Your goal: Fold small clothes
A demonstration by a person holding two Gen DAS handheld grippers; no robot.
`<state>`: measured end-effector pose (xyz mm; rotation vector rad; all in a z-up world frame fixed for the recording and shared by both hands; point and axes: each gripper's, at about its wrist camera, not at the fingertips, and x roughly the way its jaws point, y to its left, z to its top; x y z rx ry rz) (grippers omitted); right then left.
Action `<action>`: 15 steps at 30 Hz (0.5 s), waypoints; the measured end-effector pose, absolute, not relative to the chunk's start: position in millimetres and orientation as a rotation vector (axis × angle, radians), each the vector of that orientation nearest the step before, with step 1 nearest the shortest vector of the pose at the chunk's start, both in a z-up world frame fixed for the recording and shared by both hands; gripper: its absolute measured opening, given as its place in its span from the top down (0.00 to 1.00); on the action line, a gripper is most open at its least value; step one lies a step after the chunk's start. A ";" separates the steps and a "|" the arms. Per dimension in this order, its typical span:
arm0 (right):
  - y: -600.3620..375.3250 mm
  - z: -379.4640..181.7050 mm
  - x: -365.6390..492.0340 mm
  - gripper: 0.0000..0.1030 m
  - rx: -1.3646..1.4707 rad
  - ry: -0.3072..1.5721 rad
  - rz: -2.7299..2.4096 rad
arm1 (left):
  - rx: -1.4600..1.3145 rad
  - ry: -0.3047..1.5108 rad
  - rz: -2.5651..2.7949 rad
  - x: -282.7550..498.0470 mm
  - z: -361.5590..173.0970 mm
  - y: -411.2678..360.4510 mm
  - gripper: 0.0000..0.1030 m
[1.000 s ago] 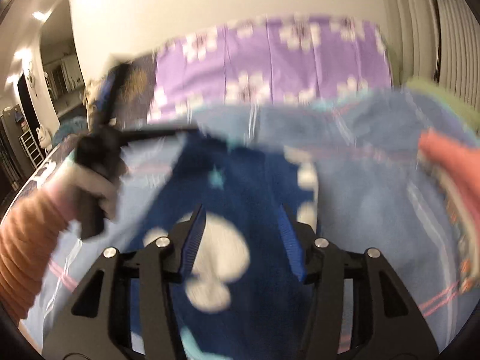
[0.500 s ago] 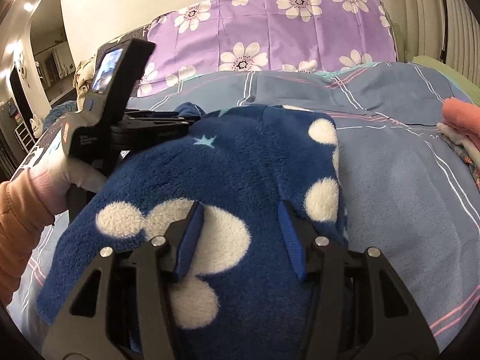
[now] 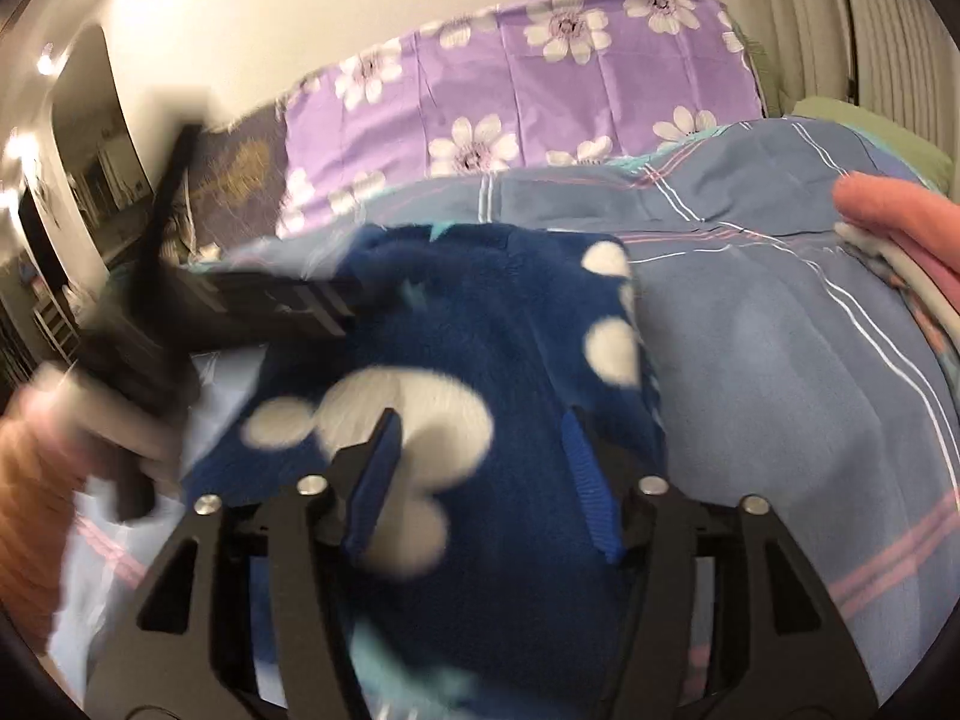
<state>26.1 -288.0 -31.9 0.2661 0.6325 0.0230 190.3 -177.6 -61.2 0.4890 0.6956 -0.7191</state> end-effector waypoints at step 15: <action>-359.1 -56.0 -55.7 0.37 0.566 0.717 -0.055 | 0.310 0.680 -0.794 149.2 -11.0 -154.5 0.51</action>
